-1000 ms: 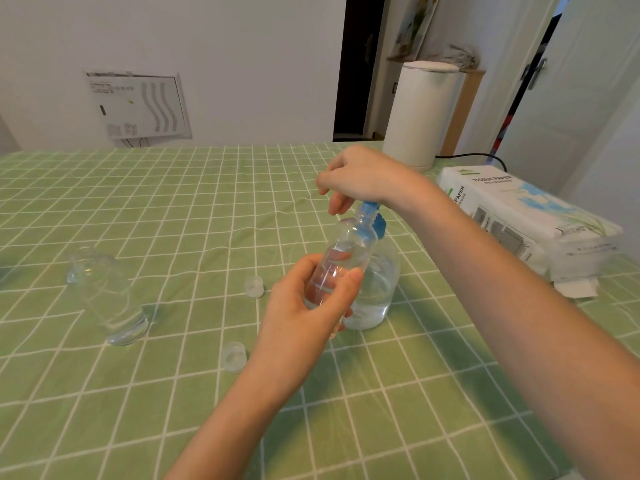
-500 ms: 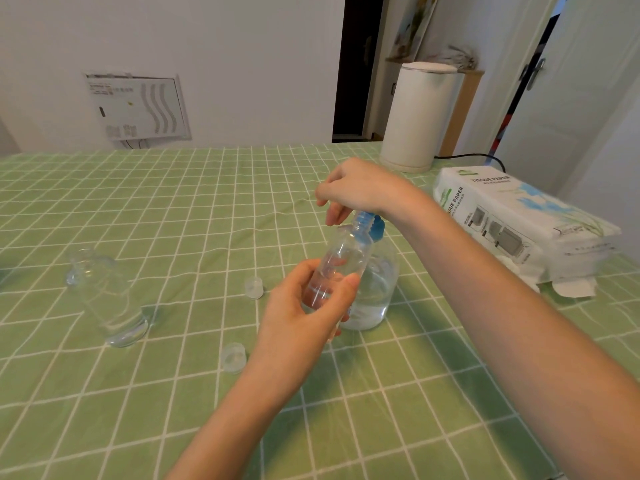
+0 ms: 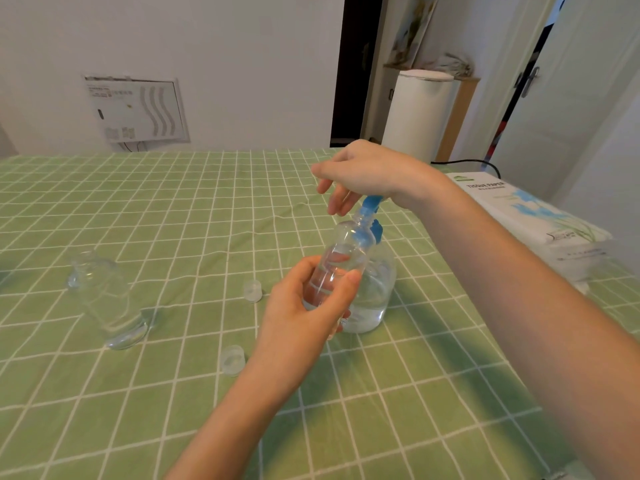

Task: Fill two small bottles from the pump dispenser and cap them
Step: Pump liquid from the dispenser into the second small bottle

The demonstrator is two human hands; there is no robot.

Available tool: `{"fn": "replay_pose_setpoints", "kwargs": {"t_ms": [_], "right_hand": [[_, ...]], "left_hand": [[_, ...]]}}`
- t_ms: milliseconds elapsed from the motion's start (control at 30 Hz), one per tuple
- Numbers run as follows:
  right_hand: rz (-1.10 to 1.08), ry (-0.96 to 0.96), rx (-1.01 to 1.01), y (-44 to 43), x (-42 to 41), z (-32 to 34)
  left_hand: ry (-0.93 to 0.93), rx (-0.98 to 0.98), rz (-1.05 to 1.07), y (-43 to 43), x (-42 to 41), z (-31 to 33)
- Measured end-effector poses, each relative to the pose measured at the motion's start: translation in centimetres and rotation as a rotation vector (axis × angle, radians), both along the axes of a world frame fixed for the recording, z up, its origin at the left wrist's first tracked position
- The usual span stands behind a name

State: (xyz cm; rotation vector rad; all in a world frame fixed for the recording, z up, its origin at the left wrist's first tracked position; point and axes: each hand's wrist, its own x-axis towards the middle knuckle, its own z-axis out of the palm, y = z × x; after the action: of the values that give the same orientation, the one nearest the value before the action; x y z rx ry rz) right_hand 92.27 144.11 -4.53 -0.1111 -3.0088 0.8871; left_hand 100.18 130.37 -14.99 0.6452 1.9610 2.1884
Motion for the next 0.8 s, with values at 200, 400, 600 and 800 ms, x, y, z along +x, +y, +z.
{"fn": "replay_pose_setpoints", "kwargs": {"t_ms": [200,400,600,800], "right_hand": [[-0.058,-0.062,-0.002,0.0,0.2,-1.1],[-0.075,-0.124,0.006,0.0,0.0,-1.4],[-0.065,-0.133,-0.014,0.0,0.0,-2.2],[-0.051,-0.150,-0.006,0.0,0.0,-2.6]], "left_hand": [[-0.004,0.007,0.004,0.0,0.0,-0.1],[0.002,-0.010,0.011,0.0,0.0,-0.1],[-0.022,-0.027,0.028,0.0,0.0,-0.2],[-0.029,-0.043,0.036,-0.1,0.1,-0.3]]}}
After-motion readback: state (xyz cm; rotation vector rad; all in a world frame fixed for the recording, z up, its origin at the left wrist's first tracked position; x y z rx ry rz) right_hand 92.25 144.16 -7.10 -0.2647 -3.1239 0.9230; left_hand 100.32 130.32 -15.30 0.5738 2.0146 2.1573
